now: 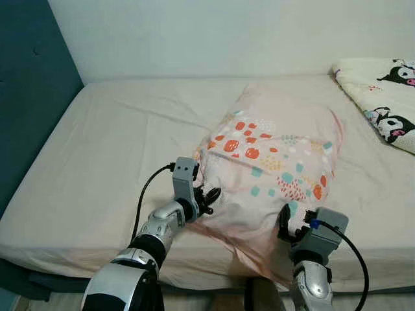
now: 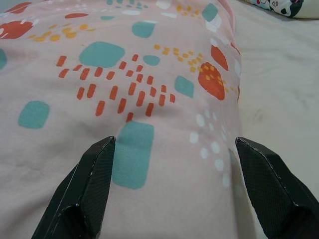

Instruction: Clean up the room

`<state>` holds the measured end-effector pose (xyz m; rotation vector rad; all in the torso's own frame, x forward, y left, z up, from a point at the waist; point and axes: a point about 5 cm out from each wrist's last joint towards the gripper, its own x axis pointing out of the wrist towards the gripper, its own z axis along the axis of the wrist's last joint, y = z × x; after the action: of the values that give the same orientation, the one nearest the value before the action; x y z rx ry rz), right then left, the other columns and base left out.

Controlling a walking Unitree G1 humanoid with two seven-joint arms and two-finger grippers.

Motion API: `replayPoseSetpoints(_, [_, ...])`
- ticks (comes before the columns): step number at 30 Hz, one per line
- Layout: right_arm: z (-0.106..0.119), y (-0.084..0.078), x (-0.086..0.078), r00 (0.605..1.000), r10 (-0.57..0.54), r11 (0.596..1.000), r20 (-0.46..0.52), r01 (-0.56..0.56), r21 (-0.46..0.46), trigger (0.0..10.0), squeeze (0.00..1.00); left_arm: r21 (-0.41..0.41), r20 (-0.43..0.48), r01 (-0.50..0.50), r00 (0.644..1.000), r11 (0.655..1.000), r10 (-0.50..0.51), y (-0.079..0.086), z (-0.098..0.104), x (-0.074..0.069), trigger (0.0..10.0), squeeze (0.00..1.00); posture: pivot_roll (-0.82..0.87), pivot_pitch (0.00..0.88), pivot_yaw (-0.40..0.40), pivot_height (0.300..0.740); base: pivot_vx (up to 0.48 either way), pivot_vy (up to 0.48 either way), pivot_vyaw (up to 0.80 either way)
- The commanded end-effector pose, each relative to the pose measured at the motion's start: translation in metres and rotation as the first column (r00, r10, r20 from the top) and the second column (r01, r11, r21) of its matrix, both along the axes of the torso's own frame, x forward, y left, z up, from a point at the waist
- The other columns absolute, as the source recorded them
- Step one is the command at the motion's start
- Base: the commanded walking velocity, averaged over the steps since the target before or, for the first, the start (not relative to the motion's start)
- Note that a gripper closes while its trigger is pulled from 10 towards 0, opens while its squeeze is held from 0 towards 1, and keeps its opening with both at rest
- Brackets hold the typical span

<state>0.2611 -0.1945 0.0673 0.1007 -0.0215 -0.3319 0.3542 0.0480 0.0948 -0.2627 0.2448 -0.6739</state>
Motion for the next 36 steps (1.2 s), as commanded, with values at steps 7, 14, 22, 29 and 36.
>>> replayPoseSetpoints(7, [-0.006,0.004,0.002,0.999,0.023,1.0,-0.039,-0.024,-0.001,10.0,1.0,-0.024,-0.063,0.097,0.993,0.995,-0.098,0.002,-0.009,-0.006,0.0,0.0,-0.05,0.126,0.007,0.588,0.0,0.0,0.0])
replayPoseSetpoints(14, [0.0,0.009,0.01,0.997,0.071,0.997,-0.019,-0.071,-0.022,10.0,0.83,0.014,-0.066,0.026,0.998,1.0,-0.025,0.046,-0.012,0.0,0.0,0.0,-0.04,0.112,-0.005,0.588,0.0,0.0,0.0])
replayPoseSetpoints(22, [0.008,0.017,0.014,0.991,0.129,0.991,0.028,-0.128,-0.031,10.0,0.71,0.074,-0.019,-0.036,0.999,0.997,0.038,0.098,0.0,0.007,0.0,0.0,-0.03,0.109,-0.012,0.588,0.0,0.0,0.0])
replayPoseSetpoints(29, [0.021,0.032,0.018,0.967,0.234,0.972,0.102,-0.232,-0.032,10.0,0.0,0.162,-0.022,0.033,0.999,0.986,-0.03,0.135,-0.003,-0.004,0.0,0.0,-0.02,0.102,-0.01,0.588,0.0,0.0,0.0])
replayPoseSetpoints(36, [0.028,0.036,0.027,0.956,0.271,0.963,0.112,-0.27,-0.029,10.0,0.0,0.208,-0.119,0.285,0.957,0.936,-0.265,0.145,-0.024,-0.041,0.0,0.0,-0.01,0.097,-0.015,0.588,0.0,0.0,0.0])
